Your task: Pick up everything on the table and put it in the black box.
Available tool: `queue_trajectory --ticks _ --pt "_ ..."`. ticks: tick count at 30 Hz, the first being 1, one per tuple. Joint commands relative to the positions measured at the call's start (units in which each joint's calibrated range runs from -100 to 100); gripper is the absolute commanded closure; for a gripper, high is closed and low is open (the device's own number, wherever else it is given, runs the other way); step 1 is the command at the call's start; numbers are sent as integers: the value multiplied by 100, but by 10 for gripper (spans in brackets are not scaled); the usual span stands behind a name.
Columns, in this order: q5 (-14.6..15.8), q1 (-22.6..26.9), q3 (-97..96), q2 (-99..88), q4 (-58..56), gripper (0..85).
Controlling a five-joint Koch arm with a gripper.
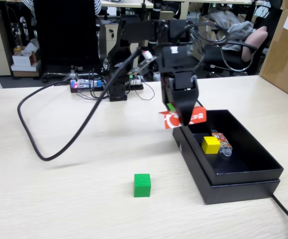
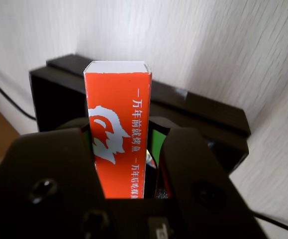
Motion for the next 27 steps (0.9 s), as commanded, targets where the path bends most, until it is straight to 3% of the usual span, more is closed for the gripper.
queue_trajectory --ticks 1,12,21,23,26,27 --pt "39 342 280 -596 -16 810" --pt "39 913 425 -125 36 810" --pt "0 825 26 712 442 799" --pt "-5 825 -65 701 450 718" --pt "-15 825 -83 655 450 714" --pt "-34 821 -83 643 450 665"
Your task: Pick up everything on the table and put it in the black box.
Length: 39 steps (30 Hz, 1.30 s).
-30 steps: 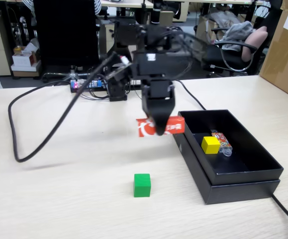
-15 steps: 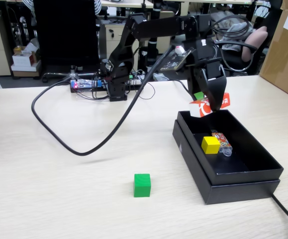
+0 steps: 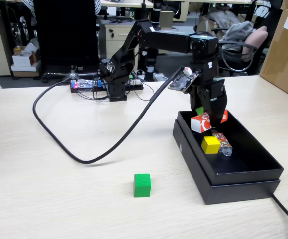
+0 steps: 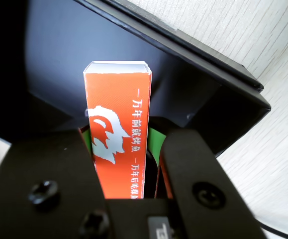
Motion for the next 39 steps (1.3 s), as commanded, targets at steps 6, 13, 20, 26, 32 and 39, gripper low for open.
queue_trajectory --ticks 6,13,20,26,32,39 --pt "-98 -34 200 -345 177 448" --pt "-122 -127 554 -644 177 448" --pt "-132 -474 898 -1240 177 448" --pt "-215 -874 835 -1447 177 448" --pt "-337 -1289 680 -1126 281 447" --pt "-479 -1617 490 -747 540 447"
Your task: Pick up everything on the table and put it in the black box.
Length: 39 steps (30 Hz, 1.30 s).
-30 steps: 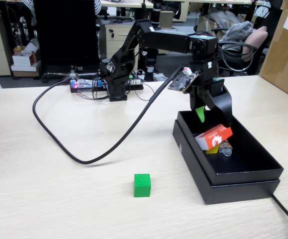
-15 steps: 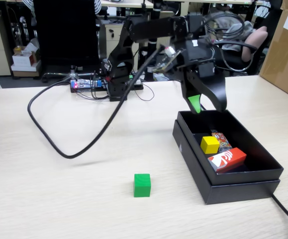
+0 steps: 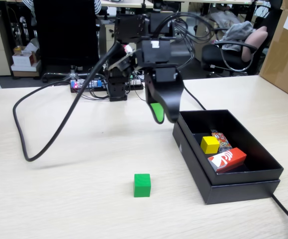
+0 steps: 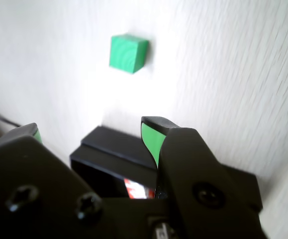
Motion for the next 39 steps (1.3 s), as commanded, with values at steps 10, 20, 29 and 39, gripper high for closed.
queue_trajectory --ticks 10,20,29,39 --pt "-132 -278 370 1223 494 447" --pt "-156 -352 1295 2336 494 448" --pt "-166 -366 1476 2830 502 448" --pt "-171 -317 1567 3220 511 458"
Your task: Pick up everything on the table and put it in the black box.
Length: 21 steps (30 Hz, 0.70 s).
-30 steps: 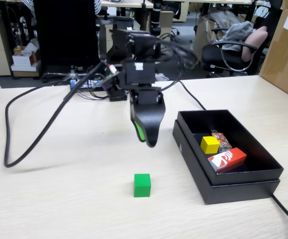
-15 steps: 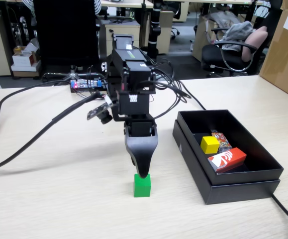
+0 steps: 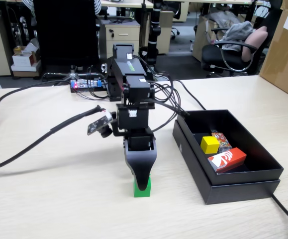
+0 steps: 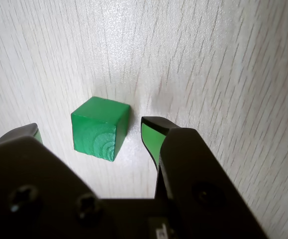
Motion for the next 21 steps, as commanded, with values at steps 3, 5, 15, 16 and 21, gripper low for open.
queue_trajectory --ticks 3,5,15,16,21 --pt "-44 5 343 -129 318 548" --pt "-44 -10 334 -94 430 600" --pt "-59 -44 71 9 465 630" --pt "-59 -49 71 20 465 645" --pt "-24 -59 289 -14 465 817"
